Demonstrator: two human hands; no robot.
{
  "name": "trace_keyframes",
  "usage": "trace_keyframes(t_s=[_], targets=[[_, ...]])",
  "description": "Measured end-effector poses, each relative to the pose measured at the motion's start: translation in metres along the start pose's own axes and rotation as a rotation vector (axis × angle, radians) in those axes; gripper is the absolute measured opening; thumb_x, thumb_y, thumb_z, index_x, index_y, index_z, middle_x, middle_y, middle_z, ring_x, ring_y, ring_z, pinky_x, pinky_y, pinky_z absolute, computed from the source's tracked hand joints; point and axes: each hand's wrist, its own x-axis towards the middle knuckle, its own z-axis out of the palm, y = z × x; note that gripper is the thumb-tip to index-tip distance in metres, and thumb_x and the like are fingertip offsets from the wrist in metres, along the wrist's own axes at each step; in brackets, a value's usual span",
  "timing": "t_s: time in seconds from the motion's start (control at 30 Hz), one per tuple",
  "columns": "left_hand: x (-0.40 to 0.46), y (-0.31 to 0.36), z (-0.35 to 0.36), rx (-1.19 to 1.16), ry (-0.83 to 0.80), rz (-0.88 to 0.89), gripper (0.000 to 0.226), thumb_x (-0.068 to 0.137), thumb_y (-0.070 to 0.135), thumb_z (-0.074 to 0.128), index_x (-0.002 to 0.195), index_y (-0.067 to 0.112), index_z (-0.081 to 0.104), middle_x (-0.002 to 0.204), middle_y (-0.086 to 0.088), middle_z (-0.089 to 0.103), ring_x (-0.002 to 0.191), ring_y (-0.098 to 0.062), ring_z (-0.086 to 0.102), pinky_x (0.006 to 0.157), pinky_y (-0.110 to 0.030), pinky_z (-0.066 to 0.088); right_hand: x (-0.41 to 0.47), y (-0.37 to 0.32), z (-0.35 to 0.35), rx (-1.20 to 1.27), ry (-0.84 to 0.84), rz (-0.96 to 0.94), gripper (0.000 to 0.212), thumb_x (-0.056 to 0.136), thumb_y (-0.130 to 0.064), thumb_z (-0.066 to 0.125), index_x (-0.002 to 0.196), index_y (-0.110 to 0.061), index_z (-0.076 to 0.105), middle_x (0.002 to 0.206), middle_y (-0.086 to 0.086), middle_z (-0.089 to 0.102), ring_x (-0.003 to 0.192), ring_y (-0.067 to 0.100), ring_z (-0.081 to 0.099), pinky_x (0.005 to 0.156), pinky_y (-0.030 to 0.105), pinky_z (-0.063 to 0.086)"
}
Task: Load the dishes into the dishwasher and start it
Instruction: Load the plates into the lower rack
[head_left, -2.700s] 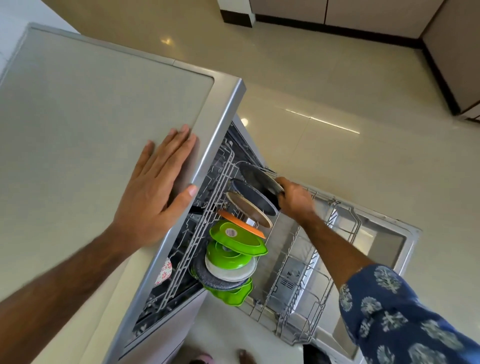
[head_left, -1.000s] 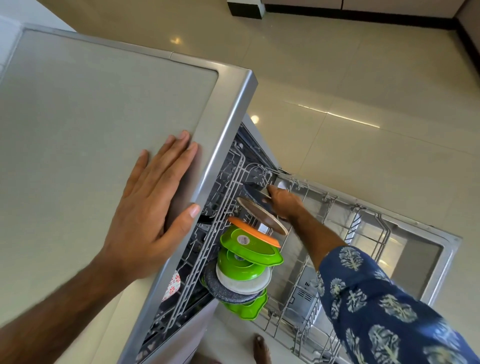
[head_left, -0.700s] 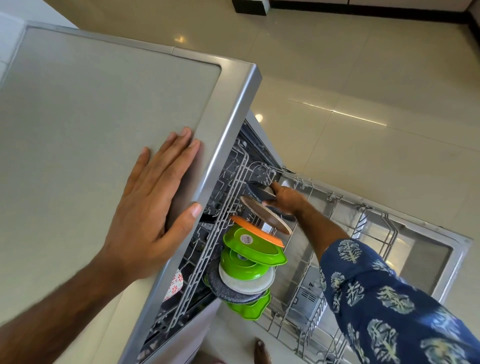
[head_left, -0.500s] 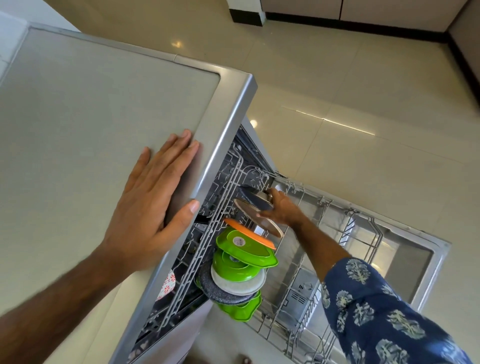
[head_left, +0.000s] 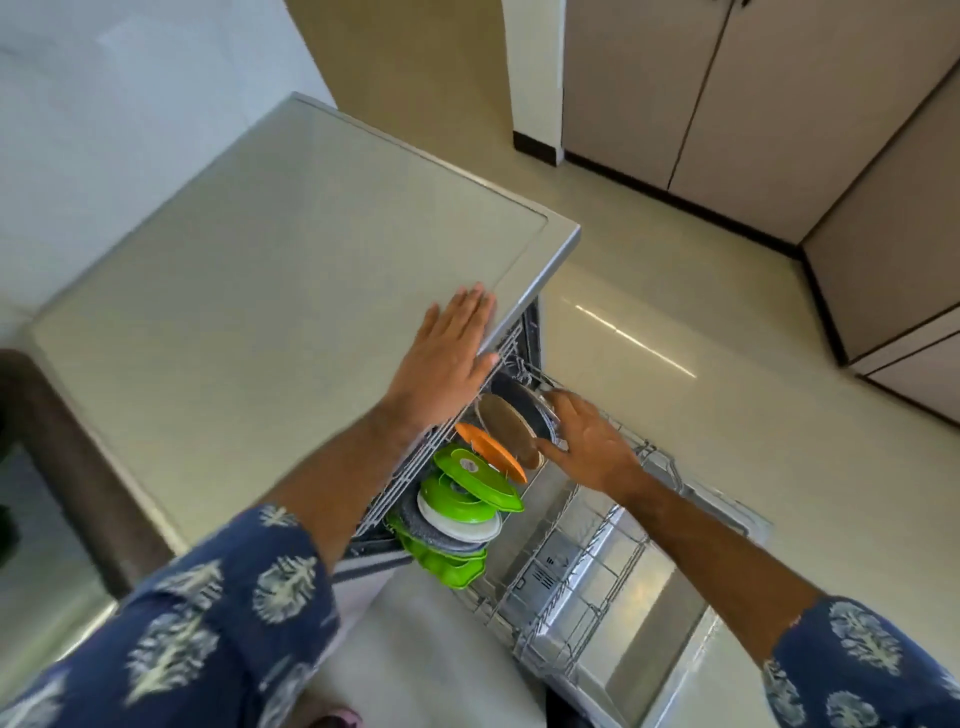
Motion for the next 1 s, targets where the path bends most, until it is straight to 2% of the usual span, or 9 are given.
trace_keyframes(t_s=[0.1, 0.2, 0.27, 0.37, 0.43, 0.63, 0.73, 0.83, 1.0], targets=[[-0.081, -0.005, 0.003, -0.055, -0.004, -0.070, 0.071, 0.101, 0.049, 0.019, 0.161, 0.012, 0.008, 0.169, -0.008, 0.006, 0.156, -0.023, 0.004, 0.125, -0.049, 0.013, -0.032, -0.056, -0.025, -0.095, 0.079, -0.148, 0.079, 0.089, -0.065, 0.041, 0.148, -0.014, 0.037, 0.151, 0.010, 0.041, 0.136, 0.030, 0.042, 0.110, 0.048, 0.039], [-0.166, -0.021, 0.004, -0.100, -0.054, -0.124, 0.068, 0.105, 0.044, 0.034, 0.161, 0.014, 0.009, 0.169, -0.006, 0.004, 0.156, -0.020, 0.003, 0.126, -0.043, 0.011, -0.060, -0.120, -0.036, -0.141, 0.179, -0.292, 0.068, 0.093, -0.061, 0.043, 0.144, -0.015, 0.045, 0.148, 0.009, 0.045, 0.134, 0.028, 0.045, 0.110, 0.046, 0.040], [-0.225, -0.034, 0.004, -0.097, -0.063, -0.155, 0.068, 0.103, 0.041, 0.041, 0.159, 0.012, 0.018, 0.167, -0.010, 0.015, 0.154, -0.024, 0.016, 0.122, -0.041, 0.018, -0.074, -0.170, -0.031, -0.156, 0.219, -0.412, 0.060, 0.095, -0.054, 0.047, 0.139, -0.013, 0.050, 0.144, 0.009, 0.049, 0.129, 0.029, 0.049, 0.106, 0.045, 0.043], [-0.310, -0.050, 0.003, -0.141, -0.049, -0.228, 0.065, 0.092, 0.041, 0.038, 0.151, 0.012, 0.038, 0.155, -0.012, 0.042, 0.140, -0.029, 0.043, 0.112, -0.043, 0.038, -0.081, -0.240, -0.011, -0.166, 0.128, -0.506, 0.057, 0.092, -0.050, 0.049, 0.138, -0.018, 0.049, 0.143, 0.006, 0.048, 0.129, 0.028, 0.049, 0.104, 0.045, 0.044], [-0.376, -0.065, 0.001, -0.200, 0.029, -0.328, 0.064, 0.088, 0.038, 0.037, 0.147, 0.013, 0.045, 0.149, -0.009, 0.049, 0.135, -0.027, 0.050, 0.109, -0.043, 0.042, -0.080, -0.291, 0.015, -0.161, 0.051, -0.568, 0.053, 0.090, -0.044, 0.054, 0.137, -0.020, 0.049, 0.143, 0.004, 0.047, 0.129, 0.028, 0.048, 0.105, 0.043, 0.043], [-0.536, -0.136, 0.002, -0.138, 0.223, -0.651, 0.066, 0.088, 0.039, 0.034, 0.149, 0.018, 0.042, 0.155, -0.007, 0.041, 0.142, -0.027, 0.040, 0.118, -0.042, 0.032, -0.078, -0.433, 0.090, -0.186, -0.104, -0.725, 0.048, 0.088, -0.031, 0.061, 0.134, -0.018, 0.052, 0.137, 0.006, 0.049, 0.120, 0.028, 0.053, 0.100, 0.043, 0.046], [-0.579, -0.172, 0.009, -0.116, 0.230, -0.763, 0.063, 0.092, 0.038, 0.039, 0.149, 0.011, 0.040, 0.156, -0.014, 0.038, 0.144, -0.033, 0.039, 0.116, -0.048, 0.034, -0.073, -0.484, 0.117, -0.217, -0.166, -0.774, 0.047, 0.090, -0.024, 0.066, 0.134, -0.015, 0.052, 0.135, 0.006, 0.050, 0.119, 0.026, 0.054, 0.101, 0.041, 0.046], [-0.601, -0.202, 0.018, -0.123, 0.234, -0.858, 0.061, 0.099, 0.037, 0.049, 0.152, 0.009, 0.035, 0.162, -0.014, 0.028, 0.151, -0.031, 0.025, 0.121, -0.054, 0.023, -0.061, -0.522, 0.137, -0.265, -0.220, -0.761, 0.047, 0.092, -0.027, 0.064, 0.135, -0.017, 0.049, 0.137, 0.004, 0.048, 0.121, 0.026, 0.051, 0.101, 0.043, 0.046], [-0.610, -0.235, 0.041, -0.126, 0.190, -0.928, 0.081, 0.094, 0.056, 0.008, 0.157, 0.009, 0.025, 0.166, -0.012, 0.017, 0.155, -0.028, 0.012, 0.123, -0.054, 0.014, -0.018, -0.569, 0.174, -0.358, -0.239, -0.774, 0.053, 0.090, -0.028, 0.064, 0.137, -0.012, 0.046, 0.137, 0.010, 0.045, 0.123, 0.032, 0.048, 0.103, 0.048, 0.043]])
